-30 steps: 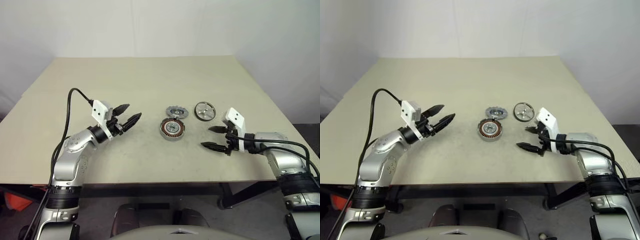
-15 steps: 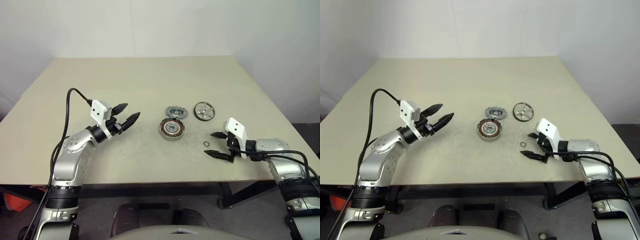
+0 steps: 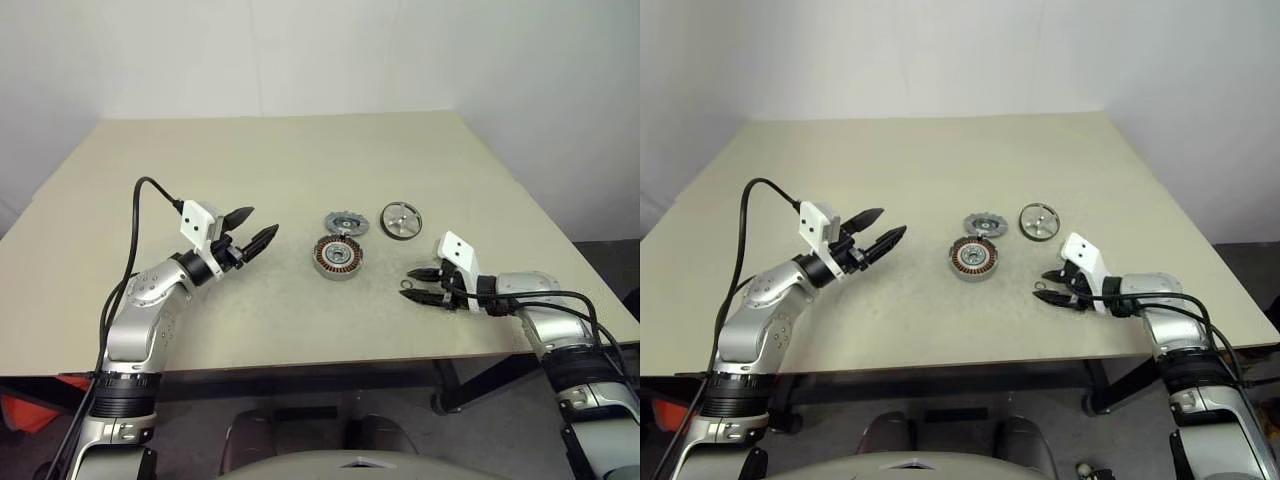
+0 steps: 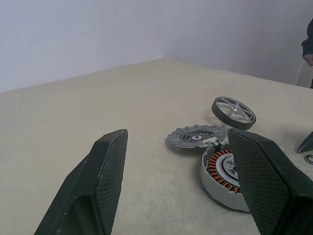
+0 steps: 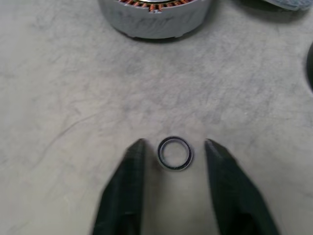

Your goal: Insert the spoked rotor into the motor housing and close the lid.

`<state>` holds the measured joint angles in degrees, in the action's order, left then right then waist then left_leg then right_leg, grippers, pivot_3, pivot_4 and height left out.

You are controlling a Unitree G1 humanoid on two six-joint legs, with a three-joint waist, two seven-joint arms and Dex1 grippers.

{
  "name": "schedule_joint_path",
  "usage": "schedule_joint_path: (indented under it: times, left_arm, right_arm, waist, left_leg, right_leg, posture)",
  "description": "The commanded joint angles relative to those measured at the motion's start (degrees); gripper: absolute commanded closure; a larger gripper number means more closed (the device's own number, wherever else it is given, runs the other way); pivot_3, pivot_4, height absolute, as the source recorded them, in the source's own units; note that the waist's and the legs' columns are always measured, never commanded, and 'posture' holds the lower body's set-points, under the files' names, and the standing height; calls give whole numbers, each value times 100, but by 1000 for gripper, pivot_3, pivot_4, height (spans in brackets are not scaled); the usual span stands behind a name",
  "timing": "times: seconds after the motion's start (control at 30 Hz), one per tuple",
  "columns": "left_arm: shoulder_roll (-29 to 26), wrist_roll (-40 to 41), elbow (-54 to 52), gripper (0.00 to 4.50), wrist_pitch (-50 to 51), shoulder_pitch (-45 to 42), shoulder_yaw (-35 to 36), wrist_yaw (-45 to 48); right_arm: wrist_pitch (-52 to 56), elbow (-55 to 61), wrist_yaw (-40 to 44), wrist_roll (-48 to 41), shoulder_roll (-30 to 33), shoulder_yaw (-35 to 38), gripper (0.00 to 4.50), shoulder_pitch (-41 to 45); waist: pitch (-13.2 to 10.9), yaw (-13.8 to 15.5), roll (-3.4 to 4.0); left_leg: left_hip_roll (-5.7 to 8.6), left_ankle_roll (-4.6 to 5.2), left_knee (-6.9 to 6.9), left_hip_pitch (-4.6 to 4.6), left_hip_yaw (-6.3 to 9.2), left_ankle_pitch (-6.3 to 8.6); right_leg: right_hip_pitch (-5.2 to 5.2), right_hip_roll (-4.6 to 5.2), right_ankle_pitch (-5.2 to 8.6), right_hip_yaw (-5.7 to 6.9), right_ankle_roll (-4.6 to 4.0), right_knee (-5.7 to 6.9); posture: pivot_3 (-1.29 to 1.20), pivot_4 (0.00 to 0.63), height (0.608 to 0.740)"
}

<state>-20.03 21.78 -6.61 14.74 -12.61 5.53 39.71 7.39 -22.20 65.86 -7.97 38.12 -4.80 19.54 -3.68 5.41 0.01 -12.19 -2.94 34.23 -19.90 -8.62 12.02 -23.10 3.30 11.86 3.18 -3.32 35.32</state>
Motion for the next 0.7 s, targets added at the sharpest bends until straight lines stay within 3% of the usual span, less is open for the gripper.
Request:
schedule_joint_path:
  times: [0.03,0.07,0.3,0.47,0.7]
  left_arm:
    - [-63,25,-234,1044,-85,-43,10,-39]
    - [-65,26,-238,1044,-83,-45,10,-43]
    - [-67,17,-262,1044,-80,-32,-7,-81]
    - [-70,37,-280,1044,5,-24,-41,-107]
    - [-207,157,-331,1044,218,-25,32,-116]
  right_arm:
    - [80,-73,-30,23,-18,-15,3737,172]
    - [85,-101,-34,29,-27,-20,3953,196]
    - [34,-175,-76,-82,-223,36,3951,427]
    - [572,276,-246,-547,-651,258,3951,987]
    - [904,811,-452,-569,-1103,-19,3951,1455]
  waist:
    - [0,5,0]
    - [0,5,0]
    - [0,-8,0]
    - [1,-18,2]
    - [1,21,2]
  left_leg:
    - [0,0,0,0,0,0]
    - [0,1,0,-1,0,0]
    - [-2,1,-1,2,0,1]
    - [-2,0,-1,-1,-1,0]
    - [-2,5,-5,-4,2,4]
  right_leg:
    - [0,0,0,0,0,0]
    - [0,0,0,0,0,0]
    - [0,-1,-1,0,-1,1]
    - [-4,-1,-1,0,-2,3]
    - [-8,1,-18,1,-34,5]
  posture:
    - [0,0,740]
    - [0,0,740]
    - [0,0,740]
    - [0,0,740]
    - [0,0,740]
